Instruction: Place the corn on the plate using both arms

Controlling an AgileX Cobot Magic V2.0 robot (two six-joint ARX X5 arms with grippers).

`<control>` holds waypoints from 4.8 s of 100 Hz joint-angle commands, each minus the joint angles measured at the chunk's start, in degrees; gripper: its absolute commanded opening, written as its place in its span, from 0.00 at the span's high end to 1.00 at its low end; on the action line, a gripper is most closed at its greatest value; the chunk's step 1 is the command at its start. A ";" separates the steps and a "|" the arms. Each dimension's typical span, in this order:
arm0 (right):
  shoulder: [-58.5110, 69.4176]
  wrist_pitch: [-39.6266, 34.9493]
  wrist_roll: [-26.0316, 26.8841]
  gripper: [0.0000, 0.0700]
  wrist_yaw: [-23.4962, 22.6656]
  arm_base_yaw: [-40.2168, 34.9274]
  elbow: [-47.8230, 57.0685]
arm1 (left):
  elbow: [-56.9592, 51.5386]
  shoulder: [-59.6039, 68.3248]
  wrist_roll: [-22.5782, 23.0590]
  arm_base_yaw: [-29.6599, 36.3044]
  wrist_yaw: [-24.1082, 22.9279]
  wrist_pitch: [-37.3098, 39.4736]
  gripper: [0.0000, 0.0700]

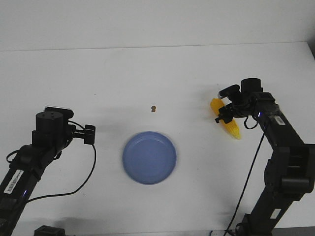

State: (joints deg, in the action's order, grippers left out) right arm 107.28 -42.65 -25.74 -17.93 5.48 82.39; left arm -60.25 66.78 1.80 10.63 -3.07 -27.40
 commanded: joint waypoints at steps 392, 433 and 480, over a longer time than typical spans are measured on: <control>-74.71 8.74 23.02 0.39 9.44 -5.77 -37.77 | 5.29 -11.06 -5.18 0.09 0.07 3.19 0.00; -85.48 13.09 24.96 0.39 9.44 -5.79 -45.97 | 20.35 -31.43 -7.32 0.09 -2.93 6.45 0.00; -86.68 13.05 26.25 0.39 9.42 -5.79 -46.05 | 22.93 -39.34 -7.34 0.09 -3.19 6.93 0.00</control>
State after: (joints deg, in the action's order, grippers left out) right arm 20.40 -30.37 -0.30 -8.73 -0.32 36.16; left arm -36.80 27.42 -5.30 10.63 -6.07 -20.97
